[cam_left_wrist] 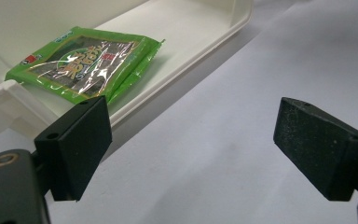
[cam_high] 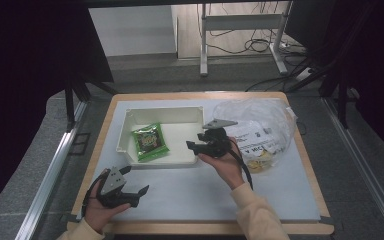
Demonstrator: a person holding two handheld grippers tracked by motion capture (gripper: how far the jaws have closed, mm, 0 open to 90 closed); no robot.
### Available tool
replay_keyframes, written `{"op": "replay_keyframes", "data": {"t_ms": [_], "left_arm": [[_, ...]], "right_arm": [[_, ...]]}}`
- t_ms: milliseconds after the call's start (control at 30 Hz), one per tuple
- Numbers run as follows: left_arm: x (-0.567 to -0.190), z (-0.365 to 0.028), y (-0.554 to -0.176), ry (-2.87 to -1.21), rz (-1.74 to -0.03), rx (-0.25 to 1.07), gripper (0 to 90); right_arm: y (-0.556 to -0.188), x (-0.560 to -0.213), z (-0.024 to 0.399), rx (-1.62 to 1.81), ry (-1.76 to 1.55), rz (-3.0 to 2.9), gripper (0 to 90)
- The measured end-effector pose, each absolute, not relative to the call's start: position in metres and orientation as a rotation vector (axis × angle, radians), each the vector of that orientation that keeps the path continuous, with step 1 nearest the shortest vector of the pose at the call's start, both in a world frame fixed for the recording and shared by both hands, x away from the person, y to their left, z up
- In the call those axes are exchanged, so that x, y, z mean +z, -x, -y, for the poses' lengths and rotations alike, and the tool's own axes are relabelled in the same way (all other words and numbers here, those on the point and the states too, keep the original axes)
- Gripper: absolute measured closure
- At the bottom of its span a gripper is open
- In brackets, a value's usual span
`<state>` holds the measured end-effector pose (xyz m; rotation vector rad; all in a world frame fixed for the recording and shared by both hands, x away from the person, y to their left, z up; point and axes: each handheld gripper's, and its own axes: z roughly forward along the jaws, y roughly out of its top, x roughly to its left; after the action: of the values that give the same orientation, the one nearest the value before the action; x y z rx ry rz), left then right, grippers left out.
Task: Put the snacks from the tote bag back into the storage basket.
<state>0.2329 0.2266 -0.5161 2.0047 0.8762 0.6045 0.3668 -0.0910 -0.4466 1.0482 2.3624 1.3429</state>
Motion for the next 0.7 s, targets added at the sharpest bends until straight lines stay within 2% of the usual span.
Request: {"op": "replay_keyframes", "data": {"t_ms": [433, 700], "left_arm": [[-0.519, -0.225, -0.234, -2.012, -0.886, 0.604, 11.3], [-0.519, -0.227, -0.234, -2.011, -0.883, 0.604, 11.3]], "right_arm": [[-0.332, -0.463, 0.16, 1.284, -1.068, -2.342, 45.7], [-0.33, -0.478, 0.177, 1.24, -1.126, -2.345, 45.5]]}}
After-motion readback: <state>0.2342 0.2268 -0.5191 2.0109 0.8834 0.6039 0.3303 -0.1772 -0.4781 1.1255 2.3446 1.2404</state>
